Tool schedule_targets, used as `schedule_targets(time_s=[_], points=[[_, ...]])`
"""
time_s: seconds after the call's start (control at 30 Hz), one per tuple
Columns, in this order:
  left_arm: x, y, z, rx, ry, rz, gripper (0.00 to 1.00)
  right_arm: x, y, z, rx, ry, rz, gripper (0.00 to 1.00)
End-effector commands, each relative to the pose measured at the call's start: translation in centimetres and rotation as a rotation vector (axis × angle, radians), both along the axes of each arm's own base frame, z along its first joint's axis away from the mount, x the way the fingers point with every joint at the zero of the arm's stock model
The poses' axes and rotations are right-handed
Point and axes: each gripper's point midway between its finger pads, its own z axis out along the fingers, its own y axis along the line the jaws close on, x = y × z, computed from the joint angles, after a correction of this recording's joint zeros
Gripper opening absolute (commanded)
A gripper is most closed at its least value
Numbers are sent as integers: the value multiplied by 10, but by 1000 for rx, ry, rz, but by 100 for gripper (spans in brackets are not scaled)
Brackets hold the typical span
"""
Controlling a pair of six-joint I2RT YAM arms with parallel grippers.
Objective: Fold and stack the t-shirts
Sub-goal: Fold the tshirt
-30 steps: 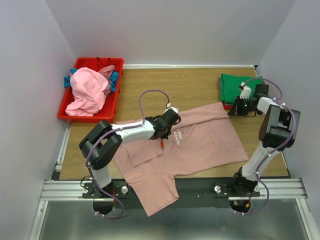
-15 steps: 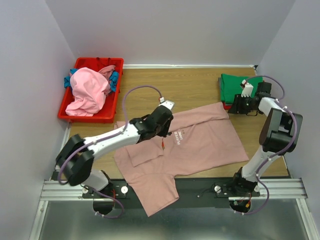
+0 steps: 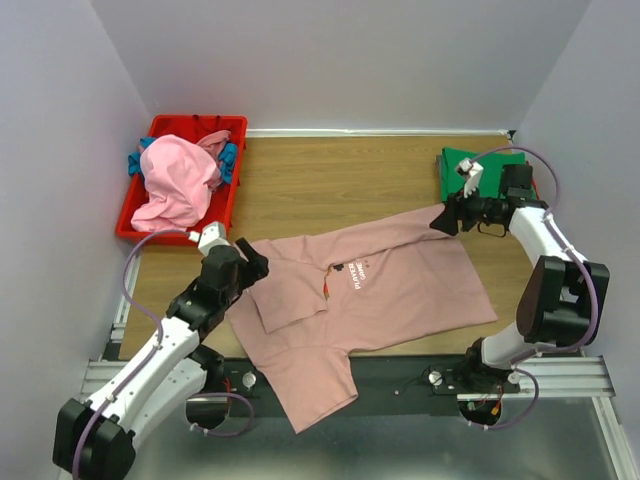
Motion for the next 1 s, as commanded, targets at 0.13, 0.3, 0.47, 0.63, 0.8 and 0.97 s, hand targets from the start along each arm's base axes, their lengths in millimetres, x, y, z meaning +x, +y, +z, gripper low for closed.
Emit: schedule_targets(time_s=[0.13, 0.3, 0.47, 0.63, 0.8, 0.97], points=[[8, 31, -8, -82, 47, 254, 78, 7, 7, -28, -60, 73, -9, 65], [17, 36, -16, -37, 71, 263, 77, 19, 4, -40, -91, 110, -39, 51], [24, 54, -33, 12, 114, 323, 73, 16, 15, -43, -83, 119, -12, 49], [32, 62, -56, 58, 196, 329, 68, 13, 16, -46, -87, 126, -10, 49], [26, 66, -84, 116, 341, 351, 63, 12, 16, -47, -84, 129, -11, 49], [14, 71, -107, 170, 475, 366, 44, 12, 17, -45, -82, 125, -12, 48]])
